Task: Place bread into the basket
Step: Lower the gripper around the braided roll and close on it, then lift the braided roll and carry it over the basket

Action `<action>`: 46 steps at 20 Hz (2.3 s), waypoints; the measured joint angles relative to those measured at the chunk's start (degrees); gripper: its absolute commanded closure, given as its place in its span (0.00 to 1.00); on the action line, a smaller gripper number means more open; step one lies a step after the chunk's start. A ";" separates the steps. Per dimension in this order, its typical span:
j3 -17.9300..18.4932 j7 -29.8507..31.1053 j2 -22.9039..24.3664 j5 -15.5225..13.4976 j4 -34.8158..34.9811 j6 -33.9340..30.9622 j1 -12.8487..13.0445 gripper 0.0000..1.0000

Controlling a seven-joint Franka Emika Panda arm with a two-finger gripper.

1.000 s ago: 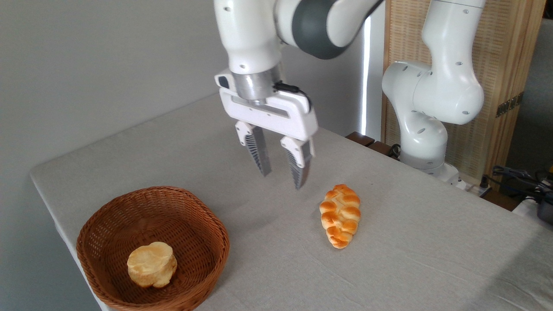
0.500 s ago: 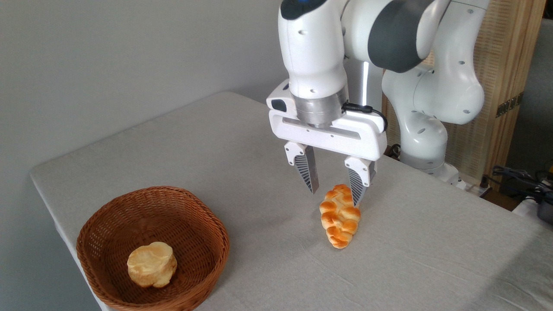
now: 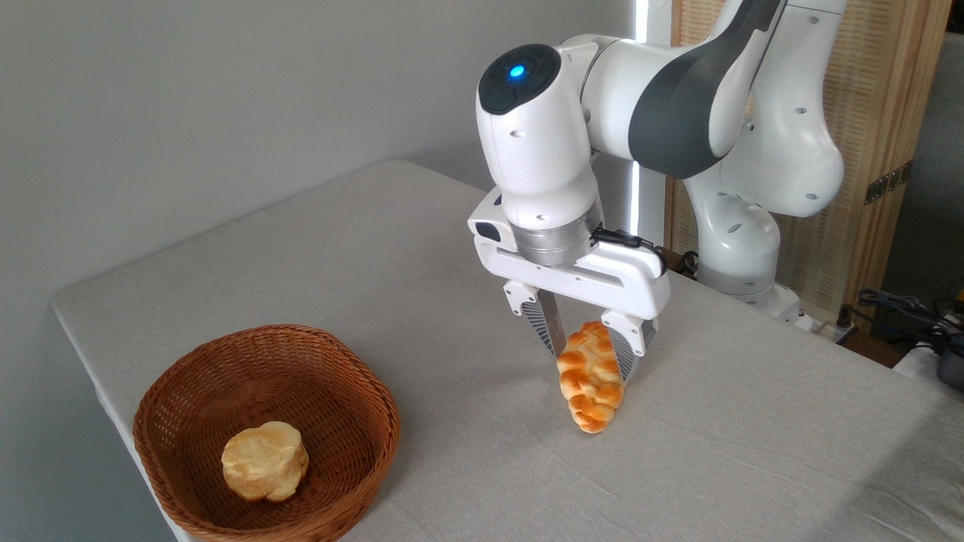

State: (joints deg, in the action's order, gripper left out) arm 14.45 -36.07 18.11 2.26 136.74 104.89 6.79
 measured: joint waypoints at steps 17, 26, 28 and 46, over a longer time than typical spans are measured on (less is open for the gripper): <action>1.89 -6.38 -0.80 -0.07 0.01 0.09 1.24 0.54; 1.83 -6.40 -0.81 -0.07 0.01 0.09 1.34 0.54; 1.83 -6.40 -0.81 -0.07 0.01 0.09 1.34 0.60; -0.13 -6.90 -0.43 -0.07 -0.08 -0.48 2.00 0.65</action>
State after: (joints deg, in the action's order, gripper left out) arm 14.32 -42.97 17.69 2.20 136.66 104.41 8.79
